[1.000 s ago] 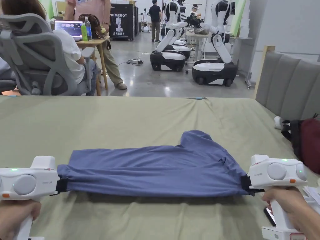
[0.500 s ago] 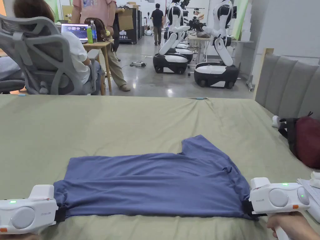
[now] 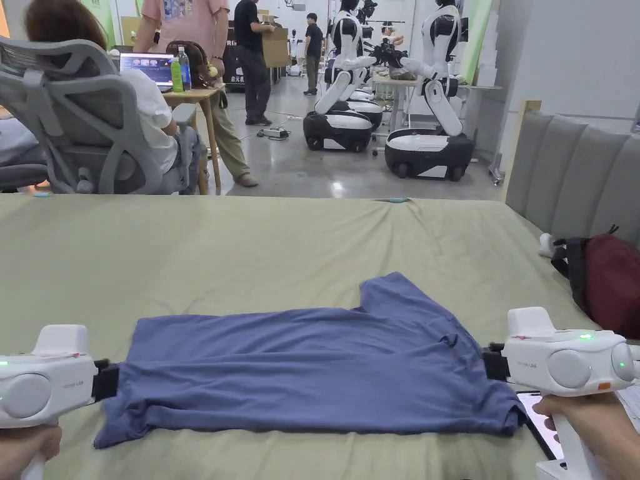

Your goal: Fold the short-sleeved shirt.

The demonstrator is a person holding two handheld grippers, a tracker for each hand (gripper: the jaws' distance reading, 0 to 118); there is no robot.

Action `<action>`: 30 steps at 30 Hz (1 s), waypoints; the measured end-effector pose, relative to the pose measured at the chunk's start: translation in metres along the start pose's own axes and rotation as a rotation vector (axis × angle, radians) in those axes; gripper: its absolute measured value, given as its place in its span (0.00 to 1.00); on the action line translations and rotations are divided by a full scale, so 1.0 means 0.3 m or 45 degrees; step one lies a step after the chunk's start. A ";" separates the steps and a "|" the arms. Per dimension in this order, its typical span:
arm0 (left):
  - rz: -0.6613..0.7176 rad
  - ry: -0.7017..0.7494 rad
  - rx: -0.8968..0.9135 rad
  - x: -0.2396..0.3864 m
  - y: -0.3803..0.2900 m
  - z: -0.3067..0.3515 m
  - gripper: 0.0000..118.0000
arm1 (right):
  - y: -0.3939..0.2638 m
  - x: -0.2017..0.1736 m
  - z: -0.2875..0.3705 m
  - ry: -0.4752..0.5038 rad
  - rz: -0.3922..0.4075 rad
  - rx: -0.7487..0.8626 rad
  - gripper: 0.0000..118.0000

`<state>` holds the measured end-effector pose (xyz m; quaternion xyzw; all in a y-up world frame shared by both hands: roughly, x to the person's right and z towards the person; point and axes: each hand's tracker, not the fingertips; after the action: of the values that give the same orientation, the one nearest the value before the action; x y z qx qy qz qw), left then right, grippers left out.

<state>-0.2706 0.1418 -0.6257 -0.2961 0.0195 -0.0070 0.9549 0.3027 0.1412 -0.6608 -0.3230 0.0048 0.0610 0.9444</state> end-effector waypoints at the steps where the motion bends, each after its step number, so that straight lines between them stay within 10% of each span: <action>1: -0.014 0.030 0.004 0.007 0.003 0.001 0.00 | -0.004 0.010 -0.024 -0.008 0.004 -0.005 0.00; 16: 0.021 -0.022 -0.034 -0.013 0.239 -0.268 0.00 | 0.055 -0.021 -0.038 0.031 -0.115 -0.022 0.00; 17: 0.029 -0.015 -0.049 -0.020 0.273 -0.319 0.09 | 0.066 -0.026 -0.059 0.048 -0.122 -0.020 0.00; 20: 0.010 -0.001 -0.130 -0.032 0.341 -0.499 1.00 | 0.080 -0.041 -0.109 0.082 -0.114 -0.026 0.00; 28: -0.019 0.054 -0.272 0.013 0.348 -0.798 0.85 | 0.089 -0.075 -0.247 0.129 -0.095 -0.074 0.00; 30: -0.065 0.070 -0.323 0.034 0.338 -0.834 0.56 | 0.097 -0.080 -0.271 0.102 -0.052 -0.081 0.00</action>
<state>-0.2706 0.0837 -0.8894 -0.4145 0.0389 -0.0367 0.9085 0.2778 0.1116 -0.7418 -0.3549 0.0339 0.0289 0.9338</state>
